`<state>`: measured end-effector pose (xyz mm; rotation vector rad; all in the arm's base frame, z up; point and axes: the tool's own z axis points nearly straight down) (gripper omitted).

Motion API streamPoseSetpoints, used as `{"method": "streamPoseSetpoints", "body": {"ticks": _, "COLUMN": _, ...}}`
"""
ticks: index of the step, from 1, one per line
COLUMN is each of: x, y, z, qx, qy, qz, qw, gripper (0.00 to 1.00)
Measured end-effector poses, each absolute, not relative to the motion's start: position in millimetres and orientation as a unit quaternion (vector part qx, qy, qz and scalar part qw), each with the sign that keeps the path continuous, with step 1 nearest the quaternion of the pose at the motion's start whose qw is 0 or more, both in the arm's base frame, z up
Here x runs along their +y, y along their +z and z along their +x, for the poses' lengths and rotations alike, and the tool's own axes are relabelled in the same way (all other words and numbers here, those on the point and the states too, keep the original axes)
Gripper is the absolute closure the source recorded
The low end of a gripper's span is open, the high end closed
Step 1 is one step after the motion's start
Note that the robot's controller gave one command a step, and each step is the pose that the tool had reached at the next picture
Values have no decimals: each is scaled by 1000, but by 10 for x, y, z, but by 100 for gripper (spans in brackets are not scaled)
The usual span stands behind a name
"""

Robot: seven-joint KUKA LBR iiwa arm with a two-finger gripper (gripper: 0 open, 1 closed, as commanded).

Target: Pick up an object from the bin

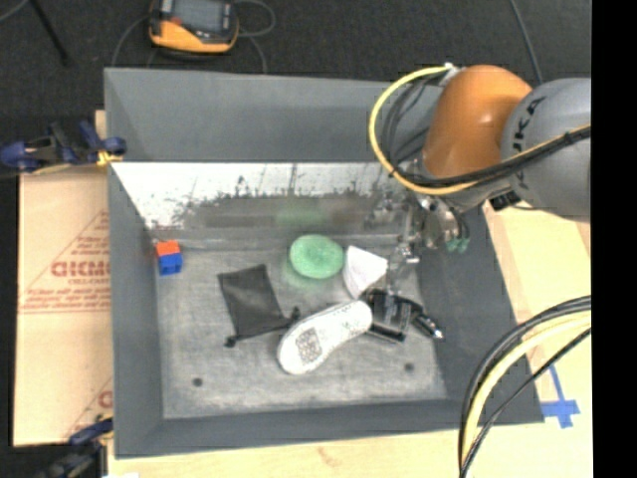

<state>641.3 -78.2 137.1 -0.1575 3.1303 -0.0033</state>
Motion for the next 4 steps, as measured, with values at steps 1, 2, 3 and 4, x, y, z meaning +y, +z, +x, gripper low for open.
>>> {"method": "streamPoseSetpoints", "body": {"ticks": 1, "x": -436, "y": 1427, "z": 6481, "qx": 999, "qy": 0, "qz": 32, "qw": 0, "gripper": 0}}
{"method": "streamPoseSetpoints", "body": {"ticks": 2, "x": -161, "y": 1494, "z": 6532, "qx": 1000, "qy": 0, "qz": -5, "qw": 3, "gripper": 0}}
{"method": "streamPoseSetpoints", "body": {"ticks": 3, "x": -73, "y": 798, "z": 6442, "qx": 997, "qy": 1, "qz": 73, "qw": 5, "gripper": 0}}
{"method": "streamPoseSetpoints", "body": {"ticks": 4, "x": -37, "y": 646, "z": 6522, "qx": 998, "qy": 1, "qz": 64, "qw": 9, "gripper": 100}}
